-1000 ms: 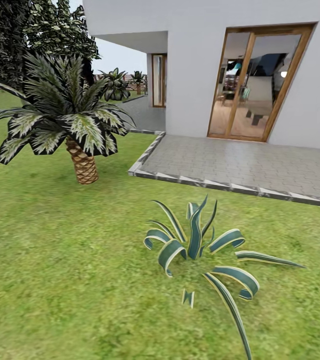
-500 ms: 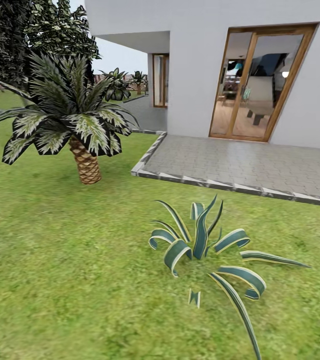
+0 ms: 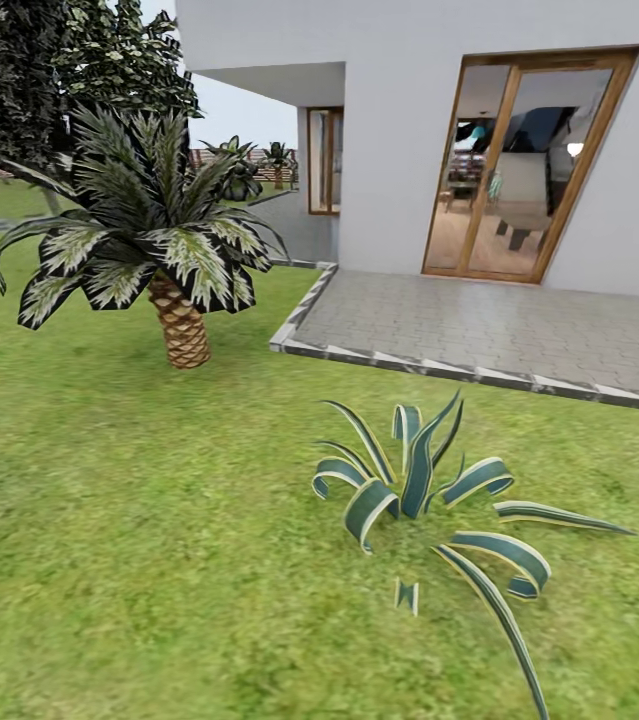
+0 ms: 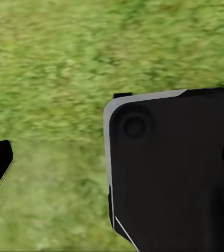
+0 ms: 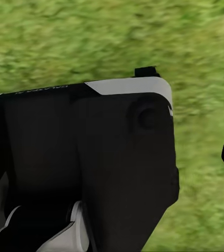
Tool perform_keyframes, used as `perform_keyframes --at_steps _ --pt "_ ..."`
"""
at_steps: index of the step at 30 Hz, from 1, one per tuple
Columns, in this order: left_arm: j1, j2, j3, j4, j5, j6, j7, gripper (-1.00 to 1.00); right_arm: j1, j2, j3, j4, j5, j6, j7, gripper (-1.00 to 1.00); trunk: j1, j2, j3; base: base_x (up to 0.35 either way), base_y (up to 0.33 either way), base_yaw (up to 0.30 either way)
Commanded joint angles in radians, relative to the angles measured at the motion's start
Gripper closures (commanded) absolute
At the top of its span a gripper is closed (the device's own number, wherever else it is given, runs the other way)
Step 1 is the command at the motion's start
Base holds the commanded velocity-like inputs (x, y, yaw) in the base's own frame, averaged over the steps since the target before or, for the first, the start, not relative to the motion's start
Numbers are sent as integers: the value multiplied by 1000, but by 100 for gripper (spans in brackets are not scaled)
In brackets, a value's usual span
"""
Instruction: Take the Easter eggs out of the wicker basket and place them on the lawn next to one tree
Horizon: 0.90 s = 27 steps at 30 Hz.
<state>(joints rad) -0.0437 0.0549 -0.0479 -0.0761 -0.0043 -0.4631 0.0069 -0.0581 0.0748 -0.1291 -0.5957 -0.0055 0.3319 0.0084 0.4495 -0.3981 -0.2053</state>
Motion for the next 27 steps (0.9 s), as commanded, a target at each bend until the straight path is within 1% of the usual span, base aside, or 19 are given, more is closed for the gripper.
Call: perform_keyframes --at_steps 1,27 --pt "-1 0 -4 1 0 -3 1 -100 0 1 -5 -3 -1 6 1 -100 1 -2 -2 0 257 0" --pt "-1 0 -5 1 0 -3 1 -100 0 0 -6 0 0 7 2 -100 1 -2 -2 0 280 0"
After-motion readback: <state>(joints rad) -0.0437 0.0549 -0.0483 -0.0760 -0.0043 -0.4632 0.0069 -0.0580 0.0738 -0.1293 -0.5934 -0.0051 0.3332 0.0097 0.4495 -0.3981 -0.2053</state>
